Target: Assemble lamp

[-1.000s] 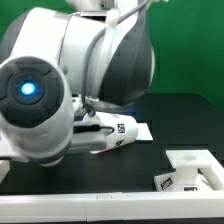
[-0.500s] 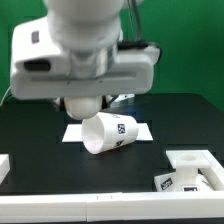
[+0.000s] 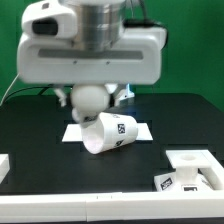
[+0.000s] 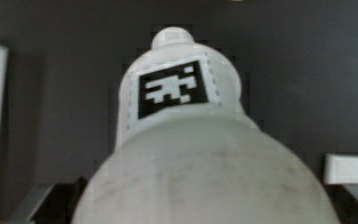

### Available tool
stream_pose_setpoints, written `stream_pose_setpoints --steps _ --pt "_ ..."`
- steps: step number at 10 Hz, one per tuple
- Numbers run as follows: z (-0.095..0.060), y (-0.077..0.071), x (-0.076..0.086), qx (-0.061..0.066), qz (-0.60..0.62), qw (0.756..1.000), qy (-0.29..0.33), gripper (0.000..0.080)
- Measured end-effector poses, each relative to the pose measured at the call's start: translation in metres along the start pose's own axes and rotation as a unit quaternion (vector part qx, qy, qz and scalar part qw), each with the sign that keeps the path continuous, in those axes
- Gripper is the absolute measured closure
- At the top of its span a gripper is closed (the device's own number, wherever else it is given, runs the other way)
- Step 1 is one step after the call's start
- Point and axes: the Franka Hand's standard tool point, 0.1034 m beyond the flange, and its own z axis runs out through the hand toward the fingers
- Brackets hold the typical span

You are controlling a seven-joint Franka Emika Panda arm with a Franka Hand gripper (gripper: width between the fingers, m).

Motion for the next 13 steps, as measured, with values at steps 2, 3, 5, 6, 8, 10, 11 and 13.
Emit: stream_pose_setpoints --steps 2,3,5,6,8,10,11,13 --pt "-0.023 -0.048 0.019 0.019 0.029 0.993 0.114 0.0223" --pt "-0.034 -0.066 0.022 0.023 0.034 0.987 0.157 0.0223" --pt "-0.035 -0.067 0.026 0.025 0.034 0.976 0.215 0.0223" --pt "-0.035 -0.068 0.029 0.025 0.033 0.966 0.255 0.0223" --pt "-0.033 -0.070 0.031 0.028 0.035 0.950 0.310 0.0223" --pt "-0.033 -0.089 0.034 0.049 0.050 0.924 0.376 0.0223" --pt "-0.027 -0.098 0.036 0.048 0.040 0.926 0.373 0.0223" --pt "-0.028 -0.092 0.036 0.046 0.043 0.926 0.372 0.0223"
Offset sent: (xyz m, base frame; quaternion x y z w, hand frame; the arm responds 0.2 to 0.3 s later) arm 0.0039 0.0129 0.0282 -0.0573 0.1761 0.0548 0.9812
